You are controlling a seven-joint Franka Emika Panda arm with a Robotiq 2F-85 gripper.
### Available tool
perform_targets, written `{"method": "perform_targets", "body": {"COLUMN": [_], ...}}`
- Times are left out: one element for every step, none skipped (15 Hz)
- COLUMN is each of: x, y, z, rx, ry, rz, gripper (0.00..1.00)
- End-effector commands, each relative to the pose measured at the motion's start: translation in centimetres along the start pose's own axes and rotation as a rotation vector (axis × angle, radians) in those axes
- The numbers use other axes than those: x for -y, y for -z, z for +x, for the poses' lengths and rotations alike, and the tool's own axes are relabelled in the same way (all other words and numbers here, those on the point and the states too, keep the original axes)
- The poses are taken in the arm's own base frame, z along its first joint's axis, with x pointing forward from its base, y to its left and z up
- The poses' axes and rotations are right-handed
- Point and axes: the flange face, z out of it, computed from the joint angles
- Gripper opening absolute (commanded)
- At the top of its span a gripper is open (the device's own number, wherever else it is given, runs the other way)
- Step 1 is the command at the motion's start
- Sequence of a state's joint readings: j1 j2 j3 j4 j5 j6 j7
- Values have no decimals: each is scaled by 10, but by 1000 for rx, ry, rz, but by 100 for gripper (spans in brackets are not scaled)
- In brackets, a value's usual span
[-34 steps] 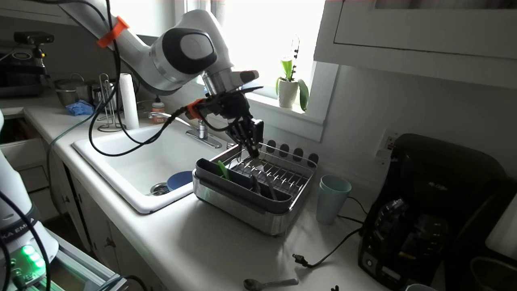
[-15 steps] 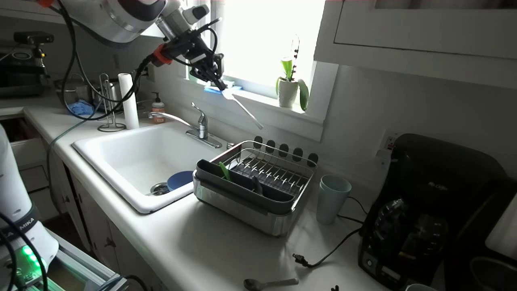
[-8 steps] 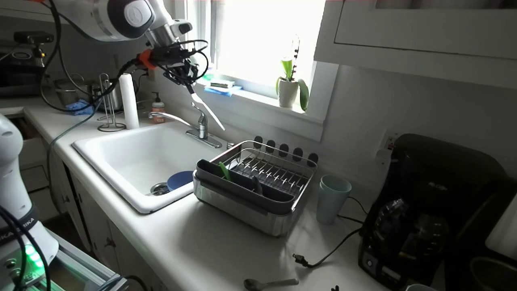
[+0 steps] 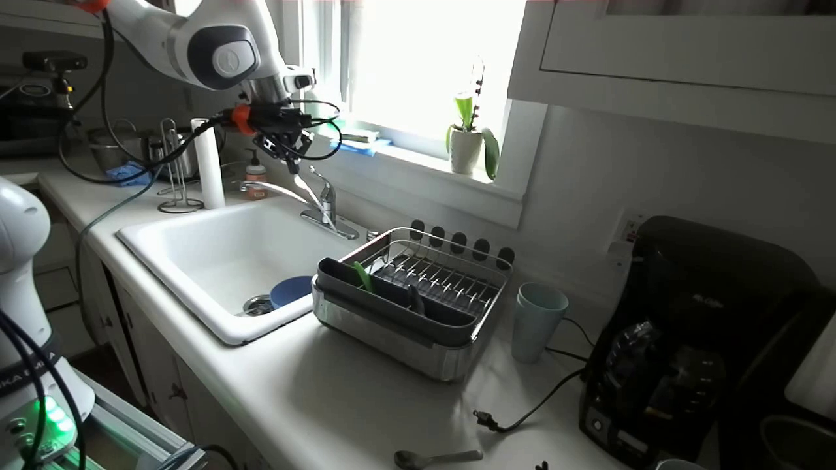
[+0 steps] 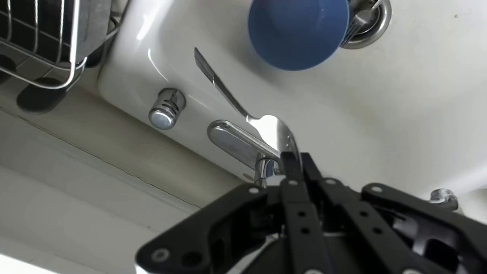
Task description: Remove the blue bowl from the dishes drying rack and place it in the sink, pick up a fork from the dishes drying rack and place it in the blue bowl and pick up a spoon from the dishes drying rack and put it in the blue bowl that is inside the sink
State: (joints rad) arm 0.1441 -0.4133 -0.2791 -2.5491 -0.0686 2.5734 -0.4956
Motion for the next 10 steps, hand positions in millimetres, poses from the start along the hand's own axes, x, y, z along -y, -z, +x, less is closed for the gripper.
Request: {"method": "perform_targets", "body": {"x": [0,0,5,10,17,22,29,35,42,47], "y": [0,1,-7,-18,-26,-34,-47,-57,-68,-79], "z": [1,1,5,10,12,15,16,17,18,18], "rx": [0,0,9,19,22,33,45,59,74,98], "ry": [0,0,18,30,50,62,71,86,100,112], "rz": [-1,-1,8,13,31,42,63,79,99,117], "gripper": [5,1,1,1,1,1,1,1,1,1]}}
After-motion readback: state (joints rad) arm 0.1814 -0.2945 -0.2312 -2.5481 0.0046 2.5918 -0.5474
